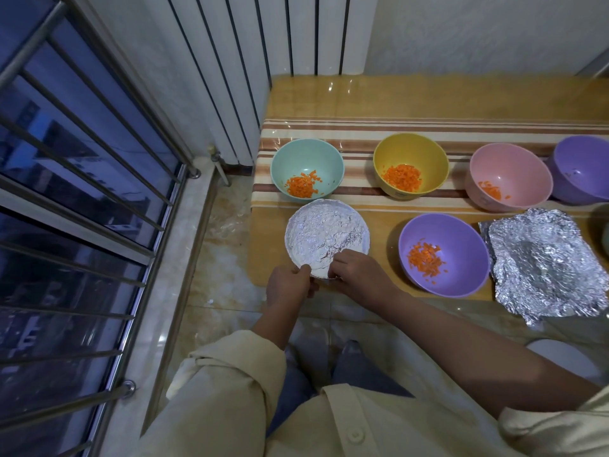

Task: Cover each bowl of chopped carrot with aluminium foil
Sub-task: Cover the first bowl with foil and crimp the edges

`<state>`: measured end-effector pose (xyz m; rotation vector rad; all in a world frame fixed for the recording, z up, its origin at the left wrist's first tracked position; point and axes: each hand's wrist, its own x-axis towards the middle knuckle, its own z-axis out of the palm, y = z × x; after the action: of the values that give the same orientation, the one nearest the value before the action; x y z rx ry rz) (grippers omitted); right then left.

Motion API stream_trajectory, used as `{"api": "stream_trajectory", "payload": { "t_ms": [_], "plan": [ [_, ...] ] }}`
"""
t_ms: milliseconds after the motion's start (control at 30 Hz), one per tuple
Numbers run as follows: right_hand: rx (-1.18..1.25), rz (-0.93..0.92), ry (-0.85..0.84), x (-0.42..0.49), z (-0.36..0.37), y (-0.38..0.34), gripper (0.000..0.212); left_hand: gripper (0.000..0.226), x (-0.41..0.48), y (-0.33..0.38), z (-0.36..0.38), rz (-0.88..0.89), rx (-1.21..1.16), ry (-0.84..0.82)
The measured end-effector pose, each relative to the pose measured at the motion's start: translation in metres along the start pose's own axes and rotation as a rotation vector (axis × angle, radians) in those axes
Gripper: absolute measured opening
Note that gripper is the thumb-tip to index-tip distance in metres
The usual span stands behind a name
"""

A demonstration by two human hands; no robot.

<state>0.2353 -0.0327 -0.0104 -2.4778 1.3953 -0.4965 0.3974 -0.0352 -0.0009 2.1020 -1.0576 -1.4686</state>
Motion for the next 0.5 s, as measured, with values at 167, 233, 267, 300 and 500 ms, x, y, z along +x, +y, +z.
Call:
{"api": "stream_trajectory", "payload": {
  "t_ms": [167,233,267,300,500],
  "plan": [
    [0.034,0.013,-0.024,0.002,0.002,0.0,0.017,0.037,-0.007,-0.001,0.01,-0.04,-0.088,-0.058],
    [0.038,0.023,-0.027,0.002,0.004,0.0,0.016,0.035,-0.003,-0.001,0.013,-0.045,-0.107,-0.055],
    [0.042,0.026,-0.025,0.003,0.004,-0.001,0.015,0.035,-0.002,-0.001,0.014,-0.052,-0.111,-0.055],
    [0.044,0.026,-0.021,0.003,0.005,-0.001,0.015,0.035,-0.001,-0.001,0.015,-0.057,-0.11,-0.057],
    [0.024,0.007,-0.01,0.003,0.003,-0.003,0.019,0.033,-0.005,0.001,0.012,-0.064,-0.128,-0.041]
  ]
}}
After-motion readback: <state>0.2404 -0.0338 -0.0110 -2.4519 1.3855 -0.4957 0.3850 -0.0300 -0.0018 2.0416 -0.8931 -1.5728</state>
